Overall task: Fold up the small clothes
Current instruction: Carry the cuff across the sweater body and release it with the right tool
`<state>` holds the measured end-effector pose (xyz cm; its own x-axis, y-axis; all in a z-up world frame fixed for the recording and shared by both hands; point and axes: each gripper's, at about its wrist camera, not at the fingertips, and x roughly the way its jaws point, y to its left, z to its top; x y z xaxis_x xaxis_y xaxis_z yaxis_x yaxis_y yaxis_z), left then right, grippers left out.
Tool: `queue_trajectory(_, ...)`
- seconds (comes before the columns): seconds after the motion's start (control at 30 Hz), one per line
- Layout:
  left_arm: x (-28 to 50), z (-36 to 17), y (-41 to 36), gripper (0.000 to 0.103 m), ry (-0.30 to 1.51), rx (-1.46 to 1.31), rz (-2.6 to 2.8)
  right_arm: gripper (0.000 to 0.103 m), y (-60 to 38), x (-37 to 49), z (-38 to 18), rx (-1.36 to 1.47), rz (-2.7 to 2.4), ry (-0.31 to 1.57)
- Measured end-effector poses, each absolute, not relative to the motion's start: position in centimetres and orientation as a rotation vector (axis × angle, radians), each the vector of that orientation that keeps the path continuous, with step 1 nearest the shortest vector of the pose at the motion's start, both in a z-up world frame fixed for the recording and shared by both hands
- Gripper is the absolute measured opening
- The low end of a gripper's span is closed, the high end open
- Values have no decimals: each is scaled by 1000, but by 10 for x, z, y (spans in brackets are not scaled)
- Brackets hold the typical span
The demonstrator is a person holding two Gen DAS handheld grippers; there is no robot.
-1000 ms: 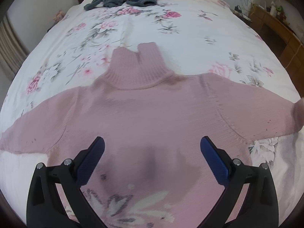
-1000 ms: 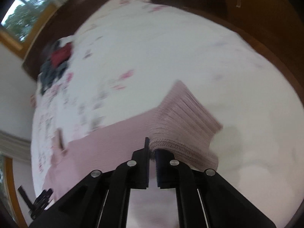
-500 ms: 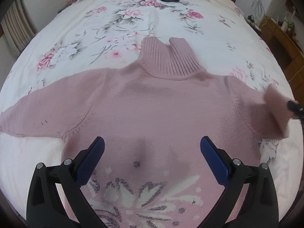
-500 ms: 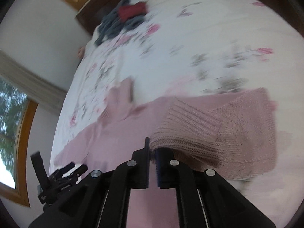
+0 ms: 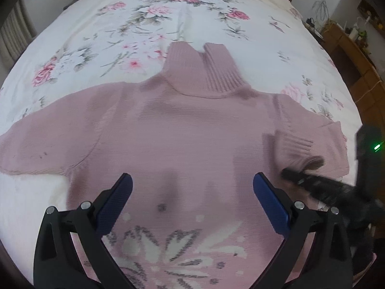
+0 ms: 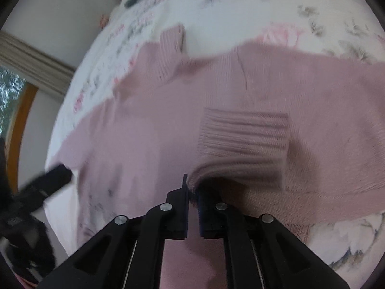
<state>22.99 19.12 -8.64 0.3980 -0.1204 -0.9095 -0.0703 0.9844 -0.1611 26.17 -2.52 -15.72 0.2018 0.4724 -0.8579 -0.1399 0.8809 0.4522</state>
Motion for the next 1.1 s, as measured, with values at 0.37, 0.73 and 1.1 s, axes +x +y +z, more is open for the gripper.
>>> queue_trajectory(0.37,248,-103,115,99,1214,-189,-173,37,-112,206,-117,242,409,1245)
queue_trajectory(0.73,266,-159,56,36,1374,-295,-271,37,-189,182,-114,278,236,1213)
queue_trajectory(1.1,258,-103,104,11,1167,-308,-222,37,-190,190,-109,316,222,1196)
